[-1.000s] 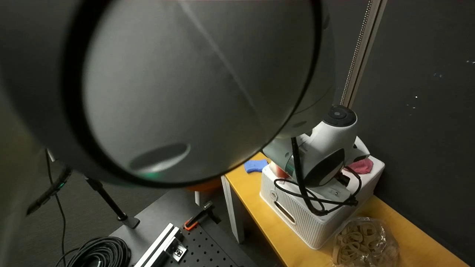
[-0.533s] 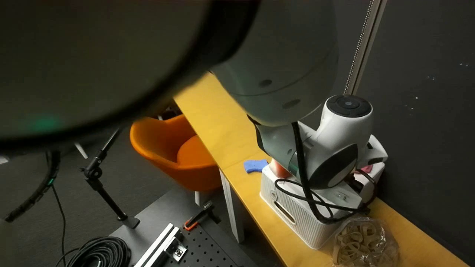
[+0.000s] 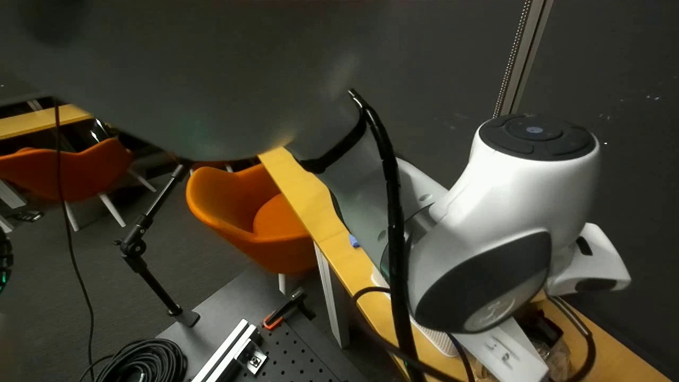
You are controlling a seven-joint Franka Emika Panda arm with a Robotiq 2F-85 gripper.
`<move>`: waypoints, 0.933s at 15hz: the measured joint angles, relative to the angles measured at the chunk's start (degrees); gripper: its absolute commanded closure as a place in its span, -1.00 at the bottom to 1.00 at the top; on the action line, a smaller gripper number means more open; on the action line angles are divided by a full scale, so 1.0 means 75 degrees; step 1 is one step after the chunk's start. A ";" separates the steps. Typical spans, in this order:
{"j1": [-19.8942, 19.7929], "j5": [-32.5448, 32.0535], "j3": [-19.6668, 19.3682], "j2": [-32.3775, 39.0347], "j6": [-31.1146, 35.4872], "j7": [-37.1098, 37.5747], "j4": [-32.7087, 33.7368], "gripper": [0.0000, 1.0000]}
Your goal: Put some rubber bands in the plastic bag
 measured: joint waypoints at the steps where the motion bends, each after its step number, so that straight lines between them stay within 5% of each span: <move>1: -0.0002 -0.0143 -0.0221 -0.0202 0.0001 0.0085 -0.0159 0.98; 7: 0.0105 -0.1612 -0.0775 0.0109 0.0183 0.1460 0.0052 0.98; 14: 0.0787 -0.1641 -0.0944 0.1845 0.0954 0.2136 0.1001 0.98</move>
